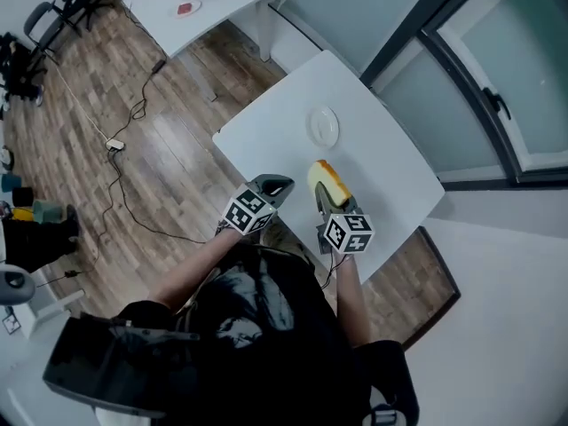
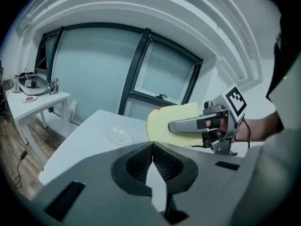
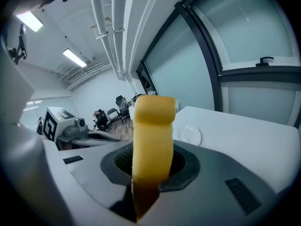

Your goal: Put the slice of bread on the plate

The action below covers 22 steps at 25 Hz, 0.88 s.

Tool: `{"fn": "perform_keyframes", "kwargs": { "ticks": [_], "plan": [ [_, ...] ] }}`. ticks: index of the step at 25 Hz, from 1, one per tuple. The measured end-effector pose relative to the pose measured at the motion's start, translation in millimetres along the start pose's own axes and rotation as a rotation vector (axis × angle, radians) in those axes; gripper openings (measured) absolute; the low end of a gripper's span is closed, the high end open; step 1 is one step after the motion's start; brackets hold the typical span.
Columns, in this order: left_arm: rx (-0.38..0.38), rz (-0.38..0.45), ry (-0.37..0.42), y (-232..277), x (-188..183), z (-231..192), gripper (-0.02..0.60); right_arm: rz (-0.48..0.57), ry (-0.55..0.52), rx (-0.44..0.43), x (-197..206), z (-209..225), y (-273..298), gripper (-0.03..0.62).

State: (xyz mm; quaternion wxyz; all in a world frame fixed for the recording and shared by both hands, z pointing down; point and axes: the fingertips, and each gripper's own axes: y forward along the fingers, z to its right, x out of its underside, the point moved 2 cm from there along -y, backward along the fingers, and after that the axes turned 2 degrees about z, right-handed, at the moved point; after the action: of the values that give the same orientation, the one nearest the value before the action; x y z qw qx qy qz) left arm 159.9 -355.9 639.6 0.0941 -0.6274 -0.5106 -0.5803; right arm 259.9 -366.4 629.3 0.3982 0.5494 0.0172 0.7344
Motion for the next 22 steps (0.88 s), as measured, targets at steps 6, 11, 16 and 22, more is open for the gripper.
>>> {"fn": "perform_keyframes", "kwargs": {
  "ticks": [6, 11, 16, 22],
  "plan": [
    [-0.008, -0.023, -0.067, 33.6, -5.3, -33.8, 0.004, -0.072, -0.104, 0.06, -9.9, 40.3, 50.1, 0.095],
    [-0.03, -0.039, -0.11, 59.4, -5.9, -66.0, 0.003, -0.155, -0.223, 0.112, -10.4, 74.8, 108.4, 0.095],
    [-0.017, -0.069, -0.098, 83.5, 0.0, -92.1, 0.003, -0.242, -0.301, 0.184, -4.8, 110.6, 162.6, 0.095],
    [-0.048, -0.085, -0.136, 116.2, -13.7, -146.7, 0.004, -0.349, -0.475, 0.236, -6.9, 131.3, 206.9, 0.095]
  ]
}}
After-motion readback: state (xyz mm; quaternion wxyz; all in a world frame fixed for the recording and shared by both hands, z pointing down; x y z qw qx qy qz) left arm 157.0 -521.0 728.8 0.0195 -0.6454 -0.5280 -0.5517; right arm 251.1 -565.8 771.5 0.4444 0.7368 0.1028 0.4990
